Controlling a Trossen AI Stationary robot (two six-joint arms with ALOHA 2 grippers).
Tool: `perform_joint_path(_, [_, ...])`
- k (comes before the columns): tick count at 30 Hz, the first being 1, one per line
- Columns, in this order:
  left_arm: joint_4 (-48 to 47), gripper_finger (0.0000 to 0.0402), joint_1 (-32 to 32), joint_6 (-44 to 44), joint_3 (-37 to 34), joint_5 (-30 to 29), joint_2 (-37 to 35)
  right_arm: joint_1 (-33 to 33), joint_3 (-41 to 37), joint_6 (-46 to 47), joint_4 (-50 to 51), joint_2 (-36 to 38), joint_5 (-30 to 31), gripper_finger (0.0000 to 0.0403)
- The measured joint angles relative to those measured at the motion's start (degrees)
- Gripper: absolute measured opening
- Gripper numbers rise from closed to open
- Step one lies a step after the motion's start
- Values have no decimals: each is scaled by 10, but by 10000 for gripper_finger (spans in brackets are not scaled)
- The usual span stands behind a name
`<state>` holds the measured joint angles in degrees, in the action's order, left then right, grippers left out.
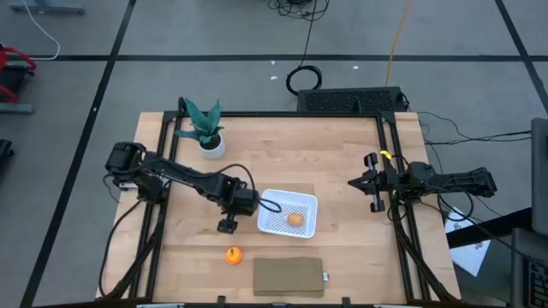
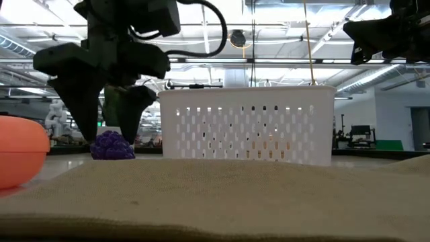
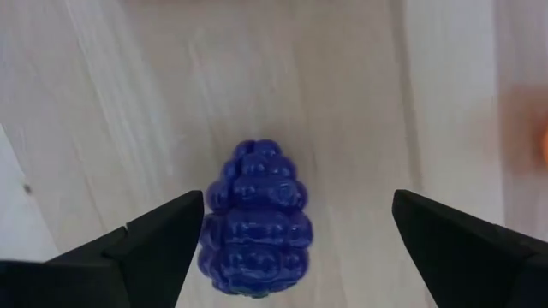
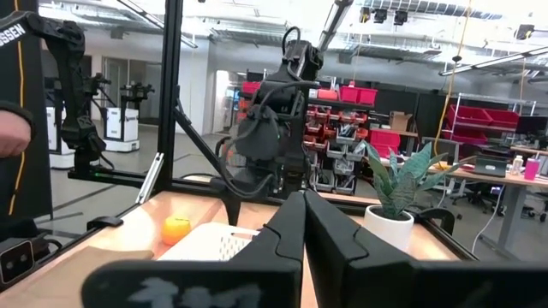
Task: Pick and placing Produce into tupperware
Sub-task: Put the grapes into the white basket
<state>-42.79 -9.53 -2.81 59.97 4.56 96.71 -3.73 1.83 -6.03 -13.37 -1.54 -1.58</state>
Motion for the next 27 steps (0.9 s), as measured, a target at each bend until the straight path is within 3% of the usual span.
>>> perform_joint_path(14, [60,383,15,-12,-59,0,0,0,0,0,0,0,0,0])
perform_joint_path(27, [67,382,15,-19,-62,-23,0,0,0,-2,0,0,0,0])
